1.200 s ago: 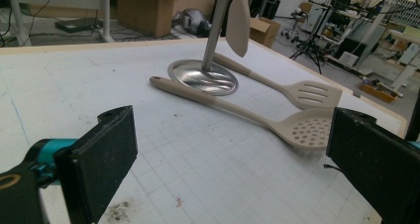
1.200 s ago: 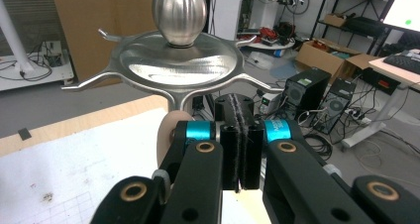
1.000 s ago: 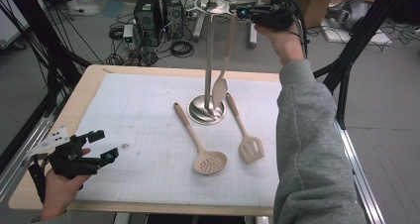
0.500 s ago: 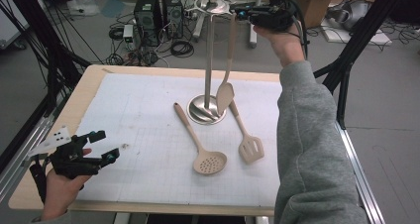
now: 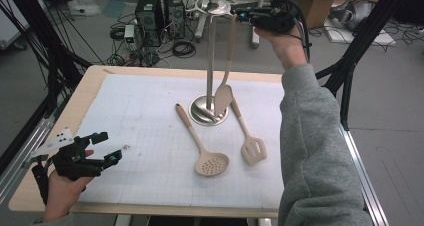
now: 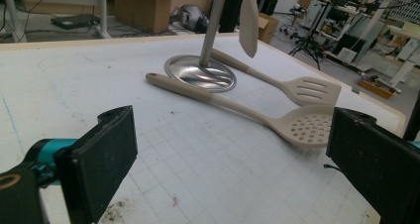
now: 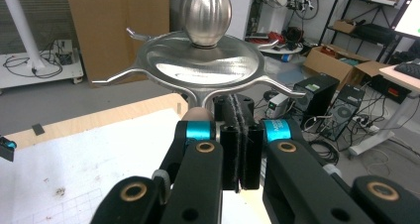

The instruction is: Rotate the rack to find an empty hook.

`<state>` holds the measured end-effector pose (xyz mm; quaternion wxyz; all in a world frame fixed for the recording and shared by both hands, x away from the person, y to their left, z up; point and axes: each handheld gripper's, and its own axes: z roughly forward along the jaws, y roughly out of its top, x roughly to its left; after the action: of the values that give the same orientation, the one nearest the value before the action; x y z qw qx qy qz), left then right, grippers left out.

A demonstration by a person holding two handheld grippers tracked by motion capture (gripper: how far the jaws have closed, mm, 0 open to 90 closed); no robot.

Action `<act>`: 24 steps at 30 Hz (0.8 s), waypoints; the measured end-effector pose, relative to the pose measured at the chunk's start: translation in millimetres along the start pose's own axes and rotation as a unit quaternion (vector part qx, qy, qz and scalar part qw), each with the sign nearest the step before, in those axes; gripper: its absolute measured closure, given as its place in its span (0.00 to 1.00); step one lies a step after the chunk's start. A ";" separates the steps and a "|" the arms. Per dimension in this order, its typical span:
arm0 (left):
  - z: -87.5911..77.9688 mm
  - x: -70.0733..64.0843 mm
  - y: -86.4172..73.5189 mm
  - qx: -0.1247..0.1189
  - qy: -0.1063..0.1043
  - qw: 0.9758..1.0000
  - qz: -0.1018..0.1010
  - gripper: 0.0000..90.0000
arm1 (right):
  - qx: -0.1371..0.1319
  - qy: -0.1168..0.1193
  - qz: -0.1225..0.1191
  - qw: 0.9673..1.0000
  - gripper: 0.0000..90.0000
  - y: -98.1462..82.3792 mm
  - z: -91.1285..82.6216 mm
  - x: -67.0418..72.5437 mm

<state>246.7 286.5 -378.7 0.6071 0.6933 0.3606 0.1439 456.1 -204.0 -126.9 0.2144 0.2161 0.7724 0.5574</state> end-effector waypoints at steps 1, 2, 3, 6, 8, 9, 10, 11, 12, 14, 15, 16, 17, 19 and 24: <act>0.2 -0.2 0.0 -0.001 0.000 1.000 0.000 0.07 | 0.000 0.000 0.001 1.000 1.00 0.0 -0.3 0.4; 0.0 -0.2 0.2 0.000 -0.001 1.000 0.001 0.07 | 0.000 -0.002 -0.001 1.000 1.00 -0.1 -0.7 0.7; 0.1 -0.3 0.1 0.000 -0.002 1.000 0.002 0.07 | 0.000 -0.002 0.000 1.000 1.00 -0.3 -1.0 1.1; 0.3 0.1 -0.3 0.001 -0.001 1.000 0.001 0.07 | -0.001 -0.003 0.004 1.000 1.00 -0.7 -1.6 1.6; 0.5 0.1 -0.3 0.001 -0.001 1.000 0.000 0.07 | 0.000 -0.005 0.002 1.000 1.00 -0.6 -1.4 2.1; 0.4 -0.1 -0.2 0.001 -0.001 1.000 0.000 0.07 | -0.001 -0.007 0.002 1.000 1.00 -0.5 -1.1 2.7; 0.1 -0.1 0.0 0.001 -0.001 1.000 0.002 0.07 | 0.000 -0.006 0.002 1.000 1.00 -0.2 -1.3 3.2; 0.1 -0.2 0.1 0.000 -0.001 1.000 0.001 0.07 | 0.000 -0.004 0.001 1.000 1.00 -0.1 -1.1 3.7; 0.1 -0.3 0.2 0.000 -0.001 1.000 0.001 0.07 | 0.000 -0.004 0.001 1.000 1.00 -0.1 -1.1 3.9; 0.4 -0.1 -0.2 0.001 0.000 1.000 0.000 0.07 | 0.000 -0.007 0.002 1.000 1.00 -0.2 -1.4 4.6; 0.7 0.1 -0.4 0.001 -0.001 1.000 0.000 0.07 | 0.001 -0.006 0.003 1.000 1.00 -0.2 -1.8 4.8; 1.2 0.0 -0.6 0.001 -0.001 1.000 0.000 0.07 | 0.002 -0.007 0.002 1.000 1.00 -0.2 -1.9 4.9; 1.5 -0.2 -0.6 0.002 -0.002 1.000 0.001 0.07 | 0.002 -0.008 0.002 1.000 1.00 -0.4 -1.8 4.9; 1.7 -0.4 -0.5 0.003 -0.003 1.000 0.001 0.07 | 0.002 -0.009 0.005 1.000 1.00 -1.0 -2.1 4.6; 1.5 0.1 -0.8 0.002 -0.002 1.000 0.000 0.07 | 0.003 -0.010 0.007 1.000 1.00 -2.3 -2.9 5.0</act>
<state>247.5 285.5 -379.8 0.6064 0.6947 0.3598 0.1421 450.2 -204.0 -128.7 0.2180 0.2274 0.7702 0.5545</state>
